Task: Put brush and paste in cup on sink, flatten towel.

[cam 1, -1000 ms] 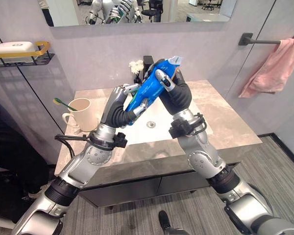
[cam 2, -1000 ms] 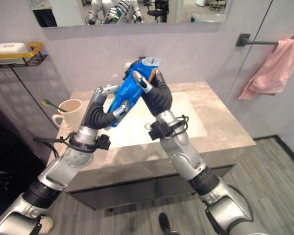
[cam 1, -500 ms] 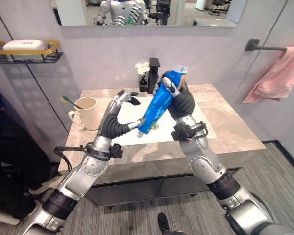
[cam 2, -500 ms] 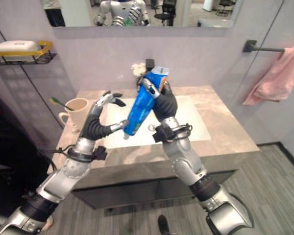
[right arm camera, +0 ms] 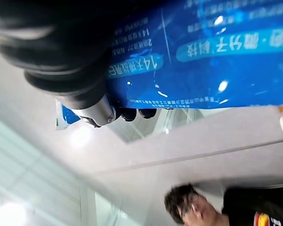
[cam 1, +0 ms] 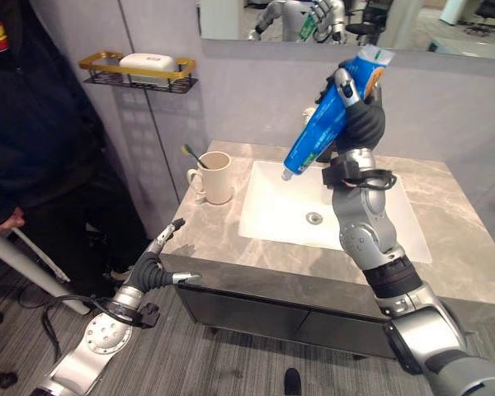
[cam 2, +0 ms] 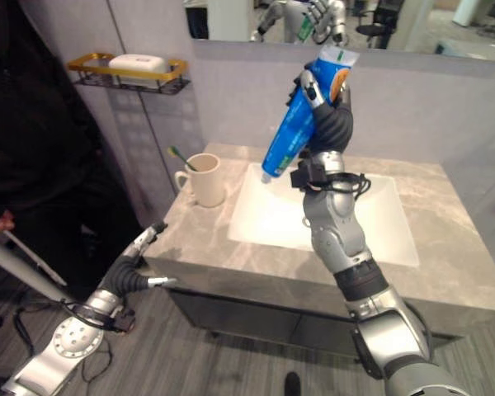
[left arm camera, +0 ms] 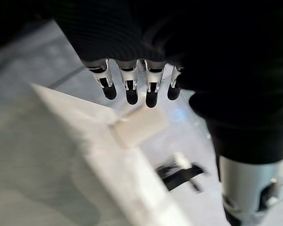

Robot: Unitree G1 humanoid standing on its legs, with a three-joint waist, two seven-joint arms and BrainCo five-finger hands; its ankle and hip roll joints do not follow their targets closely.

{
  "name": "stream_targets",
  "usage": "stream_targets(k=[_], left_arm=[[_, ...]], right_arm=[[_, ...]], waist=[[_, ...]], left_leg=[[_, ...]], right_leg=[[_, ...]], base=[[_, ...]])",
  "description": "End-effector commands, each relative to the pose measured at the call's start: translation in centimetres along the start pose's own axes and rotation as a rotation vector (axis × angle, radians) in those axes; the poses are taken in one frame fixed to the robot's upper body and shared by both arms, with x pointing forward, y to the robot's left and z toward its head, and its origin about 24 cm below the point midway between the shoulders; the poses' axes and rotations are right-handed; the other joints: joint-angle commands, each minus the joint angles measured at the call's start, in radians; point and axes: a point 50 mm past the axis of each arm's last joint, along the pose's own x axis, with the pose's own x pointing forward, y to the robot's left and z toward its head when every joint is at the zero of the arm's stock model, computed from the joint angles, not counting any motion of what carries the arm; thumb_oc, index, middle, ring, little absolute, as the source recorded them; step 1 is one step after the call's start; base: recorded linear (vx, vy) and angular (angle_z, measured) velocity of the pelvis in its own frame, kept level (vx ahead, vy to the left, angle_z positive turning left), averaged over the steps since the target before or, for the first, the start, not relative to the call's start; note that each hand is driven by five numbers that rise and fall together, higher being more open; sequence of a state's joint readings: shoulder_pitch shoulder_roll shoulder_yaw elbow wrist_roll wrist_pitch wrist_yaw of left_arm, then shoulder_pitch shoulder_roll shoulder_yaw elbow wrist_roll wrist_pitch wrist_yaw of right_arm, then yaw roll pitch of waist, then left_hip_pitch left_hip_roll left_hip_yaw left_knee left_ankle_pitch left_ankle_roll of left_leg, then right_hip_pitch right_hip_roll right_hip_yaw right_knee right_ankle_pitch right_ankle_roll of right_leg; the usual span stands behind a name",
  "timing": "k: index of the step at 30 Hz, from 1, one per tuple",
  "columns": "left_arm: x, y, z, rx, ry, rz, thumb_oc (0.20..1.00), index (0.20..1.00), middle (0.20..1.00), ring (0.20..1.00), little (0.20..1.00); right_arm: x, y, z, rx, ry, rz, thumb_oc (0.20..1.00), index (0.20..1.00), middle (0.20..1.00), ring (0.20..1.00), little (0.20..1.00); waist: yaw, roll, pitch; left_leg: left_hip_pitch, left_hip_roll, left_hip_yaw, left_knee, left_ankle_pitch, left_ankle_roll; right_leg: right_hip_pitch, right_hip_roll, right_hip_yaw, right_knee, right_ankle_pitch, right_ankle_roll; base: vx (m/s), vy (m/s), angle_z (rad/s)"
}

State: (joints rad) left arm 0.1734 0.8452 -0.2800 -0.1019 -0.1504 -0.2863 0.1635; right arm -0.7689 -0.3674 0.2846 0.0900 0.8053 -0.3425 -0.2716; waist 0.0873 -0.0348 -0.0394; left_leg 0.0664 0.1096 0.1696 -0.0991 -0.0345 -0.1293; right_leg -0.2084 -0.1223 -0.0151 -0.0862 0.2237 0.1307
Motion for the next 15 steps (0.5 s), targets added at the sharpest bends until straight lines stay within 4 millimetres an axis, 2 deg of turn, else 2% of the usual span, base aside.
stream_targets(k=[1, 4, 6, 9, 11, 12, 13, 15], left_arm=[[0.5, 2.6, 2.3, 0.087, -0.107, -0.002, 1.000, 1.000, 1.000, 1.000, 1.000], [-0.2, 3.4, 1.7, 0.060, -0.059, -0.003, 1.000, 1.000, 1.000, 1.000, 1.000], [-0.9, 4.1, 1.2, 0.016, -0.024, 0.024, 1.000, 1.000, 1.000, 1.000, 1.000], [-1.4, 4.5, 0.5, 0.000, 0.015, 0.048, 1.000, 1.000, 1.000, 1.000, 1.000], [-2.6, 4.5, -1.5, -0.066, 0.116, 0.103, 1.000, 1.000, 1.000, 1.000, 1.000], [-2.6, 4.5, -1.5, -0.067, 0.117, 0.104, 1.000, 1.000, 1.000, 1.000, 1.000], [-4.3, 4.3, -4.2, -0.179, 0.249, 0.191, 1.000, 1.000, 1.000, 1.000, 1.000], [-5.6, 3.9, -5.3, -0.209, 0.319, 0.175, 1.000, 1.000, 1.000, 1.000, 1.000]], right_arm=[[3.1, 2.2, 4.2, -0.018, -0.220, 0.068, 0.200, 0.200, 0.200, 0.200, 0.200], [4.3, 3.1, 4.9, -0.066, -0.237, 0.101, 0.200, 0.200, 0.200, 0.200, 0.200], [5.2, 3.1, 5.7, -0.123, -0.252, 0.111, 0.200, 0.200, 0.200, 0.200, 0.200], [5.5, 2.7, 5.8, -0.179, -0.240, 0.111, 0.200, 0.200, 0.200, 0.200, 0.200], [5.8, 2.1, 5.7, -0.210, -0.227, 0.093, 0.200, 0.200, 0.200, 0.200, 0.200], [5.8, 2.2, 5.7, -0.209, -0.226, 0.094, 0.200, 0.200, 0.200, 0.200, 0.200], [5.9, 1.7, 5.9, -0.216, -0.224, 0.082, 0.200, 0.200, 0.200, 0.200, 0.200], [6.3, 0.9, 6.2, -0.235, -0.219, 0.054, 0.200, 0.200, 0.200, 0.200, 0.200]], waist=[[0.016, -0.055, 0.012], [0.050, -0.058, 0.028], [0.071, -0.060, 0.038], [0.086, -0.063, 0.047], [0.102, -0.062, 0.052], [0.100, -0.062, 0.051], [0.114, -0.061, 0.056], [0.119, -0.053, 0.058]], left_leg=[[-0.004, -0.083, -0.024, 0.012, -0.021, 0.089], [-0.037, -0.091, -0.065, 0.012, -0.006, 0.088], [-0.062, -0.097, -0.097, 0.012, 0.005, 0.089], [-0.074, -0.099, -0.109, 0.012, 0.012, 0.087], [-0.088, -0.100, -0.123, 0.012, 0.019, 0.087], [-0.088, -0.099, -0.124, 0.012, 0.019, 0.087], [-0.097, -0.100, -0.134, 0.012, 0.026, 0.087], [-0.114, -0.098, -0.151, 0.012, 0.033, 0.086]], right_leg=[[0.000, -0.054, 0.052, -0.001, 0.019, 0.087], [0.001, -0.074, 0.005, -0.001, 0.021, 0.087], [0.002, -0.088, -0.024, -0.001, 0.019, 0.086], [0.004, -0.095, -0.040, -0.001, 0.016, 0.084], [0.003, -0.097, -0.053, -0.001, 0.013, 0.079], [0.003, -0.097, -0.053, -0.001, 0.013, 0.079], [0.003, -0.099, -0.061, -0.001, 0.011, 0.075], [0.002, -0.101, -0.079, -0.001, 0.008, 0.073]], base=[[-0.02, -0.005, 0.37], [-0.05, 0.004, 0.40], [-0.06, 0.003, 0.55], [-0.02, 0.004, 0.37], [-0.01, 0.002, 0.26], [-0.02, -0.009, 0.03], [0.00, 0.000, 0.00], [-0.02, -0.011, 0.09]])
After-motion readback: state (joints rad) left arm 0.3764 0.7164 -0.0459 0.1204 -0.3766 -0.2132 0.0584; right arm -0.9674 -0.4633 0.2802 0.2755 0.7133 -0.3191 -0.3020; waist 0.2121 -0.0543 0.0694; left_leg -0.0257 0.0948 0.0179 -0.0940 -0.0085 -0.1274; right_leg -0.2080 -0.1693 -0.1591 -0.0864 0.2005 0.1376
